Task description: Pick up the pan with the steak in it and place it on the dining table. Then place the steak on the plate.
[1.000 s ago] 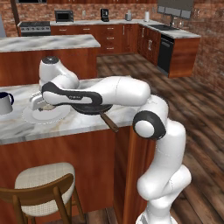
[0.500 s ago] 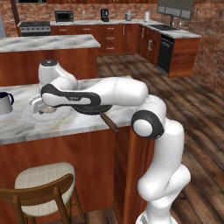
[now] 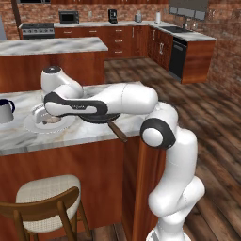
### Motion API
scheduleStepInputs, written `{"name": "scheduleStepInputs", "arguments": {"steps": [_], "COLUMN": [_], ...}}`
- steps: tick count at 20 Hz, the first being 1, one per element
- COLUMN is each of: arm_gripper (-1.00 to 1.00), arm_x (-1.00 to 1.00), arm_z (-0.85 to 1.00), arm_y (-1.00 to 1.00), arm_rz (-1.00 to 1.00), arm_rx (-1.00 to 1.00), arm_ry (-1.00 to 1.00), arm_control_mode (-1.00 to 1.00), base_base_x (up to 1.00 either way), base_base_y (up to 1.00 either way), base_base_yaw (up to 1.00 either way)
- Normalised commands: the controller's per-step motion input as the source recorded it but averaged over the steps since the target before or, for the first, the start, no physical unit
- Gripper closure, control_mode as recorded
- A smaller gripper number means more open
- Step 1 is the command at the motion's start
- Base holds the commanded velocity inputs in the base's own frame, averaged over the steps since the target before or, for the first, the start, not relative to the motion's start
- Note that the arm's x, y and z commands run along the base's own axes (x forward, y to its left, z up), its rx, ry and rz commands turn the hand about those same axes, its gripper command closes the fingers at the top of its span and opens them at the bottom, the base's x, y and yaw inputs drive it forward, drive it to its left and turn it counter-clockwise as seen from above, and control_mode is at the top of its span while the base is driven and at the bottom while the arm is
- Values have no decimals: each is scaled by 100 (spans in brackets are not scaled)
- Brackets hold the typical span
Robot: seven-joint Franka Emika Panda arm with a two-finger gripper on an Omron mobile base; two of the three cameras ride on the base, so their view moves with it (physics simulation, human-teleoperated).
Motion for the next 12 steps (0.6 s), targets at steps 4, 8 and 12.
{"name": "scheduleStepInputs", "arguments": {"steps": [4, 8, 12], "arm_gripper": [-100, -100, -100], "arm_x": [4, 6, 1], "arm_z": [-8, 0, 6], "arm_y": [0, 0, 0], "arm_rz": [0, 0, -1], "arm_rx": [-2, 0, 0], "arm_ry": [0, 0, 0], "arm_control_mode": [-100, -100, -100], "base_base_x": [0, 0, 0], "base_base_y": [0, 0, 0], "base_base_yaw": [0, 0, 0]}}
